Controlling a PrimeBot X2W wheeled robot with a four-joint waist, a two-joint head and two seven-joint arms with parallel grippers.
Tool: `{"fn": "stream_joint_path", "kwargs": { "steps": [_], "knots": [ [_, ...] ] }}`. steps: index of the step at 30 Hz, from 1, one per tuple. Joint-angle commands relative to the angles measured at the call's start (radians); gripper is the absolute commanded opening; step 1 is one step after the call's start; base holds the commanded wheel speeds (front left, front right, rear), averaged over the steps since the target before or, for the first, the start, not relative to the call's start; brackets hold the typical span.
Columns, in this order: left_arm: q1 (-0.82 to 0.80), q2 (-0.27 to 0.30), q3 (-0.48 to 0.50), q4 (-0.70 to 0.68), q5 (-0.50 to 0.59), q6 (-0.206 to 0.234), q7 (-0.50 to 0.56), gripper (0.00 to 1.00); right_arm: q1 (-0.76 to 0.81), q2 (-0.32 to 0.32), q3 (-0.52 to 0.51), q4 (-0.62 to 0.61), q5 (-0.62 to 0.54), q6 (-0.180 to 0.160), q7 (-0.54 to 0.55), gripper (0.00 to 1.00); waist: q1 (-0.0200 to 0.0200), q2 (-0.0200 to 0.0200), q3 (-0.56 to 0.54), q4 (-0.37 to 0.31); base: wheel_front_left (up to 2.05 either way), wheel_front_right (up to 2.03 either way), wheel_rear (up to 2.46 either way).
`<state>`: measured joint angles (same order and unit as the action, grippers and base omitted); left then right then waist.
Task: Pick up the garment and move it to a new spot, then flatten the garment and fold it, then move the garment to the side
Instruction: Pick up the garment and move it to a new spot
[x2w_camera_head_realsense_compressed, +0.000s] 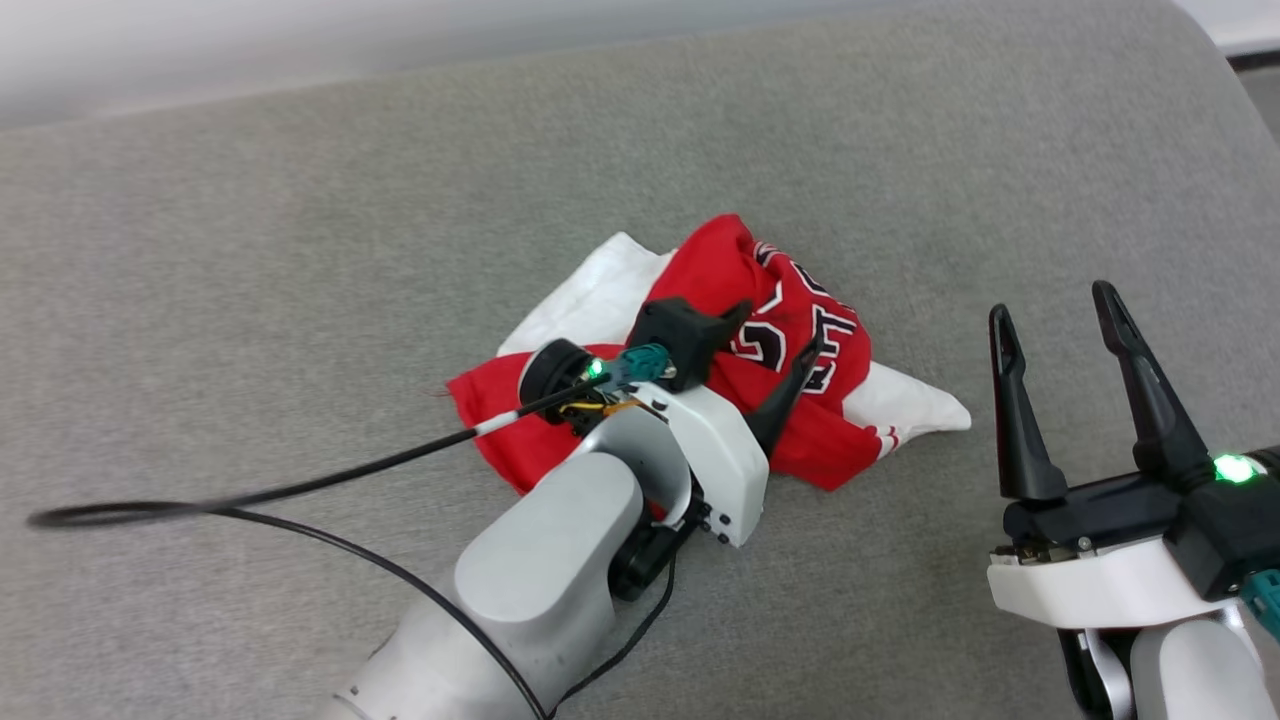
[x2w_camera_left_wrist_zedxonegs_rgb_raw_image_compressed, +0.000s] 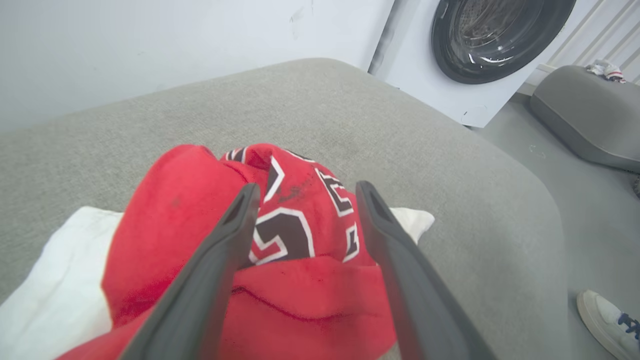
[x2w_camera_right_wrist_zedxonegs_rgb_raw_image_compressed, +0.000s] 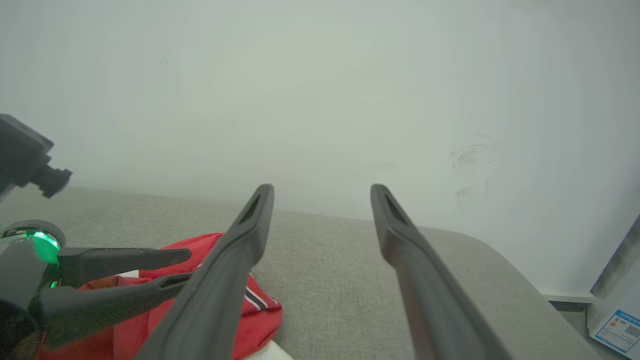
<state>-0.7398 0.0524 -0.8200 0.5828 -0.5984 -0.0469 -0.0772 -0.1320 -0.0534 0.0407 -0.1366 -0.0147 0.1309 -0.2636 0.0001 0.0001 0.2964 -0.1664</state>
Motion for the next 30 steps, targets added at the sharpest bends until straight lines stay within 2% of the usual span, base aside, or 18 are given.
{"fn": "stream_joint_path", "kwargs": {
  "steps": [1,5,10,15,19,23,26,29,30],
  "knots": [
    [-0.012,0.000,0.016,0.004,-0.001,-0.001,-0.054,1.00,0.014,0.003,-0.003,0.006,-0.012,0.000,-0.002,1.00,-0.0001,-0.0001,-0.040,0.035,0.00,0.00,0.00],
    [-0.010,0.036,0.057,-0.009,0.013,0.017,-0.147,1.00,0.036,-0.006,-0.012,0.017,-0.024,0.000,-0.002,1.00,-0.0001,-0.0001,-0.097,0.079,0.00,0.00,0.00],
    [0.040,0.126,0.131,-0.100,0.055,0.074,-0.185,1.00,0.067,-0.015,-0.021,0.023,-0.037,0.000,-0.002,1.00,-0.0001,-0.0001,-0.155,0.129,0.00,0.00,0.00],
    [0.176,0.229,0.250,-0.319,0.129,0.114,-0.188,1.00,0.088,-0.015,-0.025,0.023,-0.044,0.000,-0.002,1.00,-0.0001,-0.0001,-0.190,0.167,0.00,0.00,0.00],
    [0.337,0.276,0.349,-0.489,0.184,0.135,-0.188,1.00,0.100,-0.012,-0.021,0.025,-0.044,0.000,-0.002,1.00,-0.0001,-0.0001,-0.205,0.186,0.00,0.00,0.00],
    [0.497,0.278,0.425,-0.614,0.246,0.142,-0.188,1.00,0.112,-0.010,-0.014,0.028,-0.042,0.000,-0.002,1.00,-0.0001,-0.0001,-0.208,0.197,0.00,0.00,0.00],
    [0.584,0.231,0.488,-0.681,0.271,0.136,-0.188,1.00,0.116,-0.008,-0.017,0.027,-0.039,0.000,-0.002,1.00,-0.0001,-0.0001,-0.206,0.205,0.00,0.00,0.00],
    [0.652,0.187,0.542,-0.699,0.302,0.110,-0.188,1.00,0.123,-0.006,-0.019,0.029,-0.036,0.000,-0.002,1.00,-0.0001,-0.0001,-0.210,0.211,0.00,0.00,0.00],
    [0.652,0.187,0.542,-0.699,0.302,0.110,-0.188,1.00,0.123,-0.006,-0.019,0.029,-0.036,0.000,-0.002,1.00,-0.0001,-0.0001,-0.210,0.211,0.00,0.00,0.00]
  ]
}}
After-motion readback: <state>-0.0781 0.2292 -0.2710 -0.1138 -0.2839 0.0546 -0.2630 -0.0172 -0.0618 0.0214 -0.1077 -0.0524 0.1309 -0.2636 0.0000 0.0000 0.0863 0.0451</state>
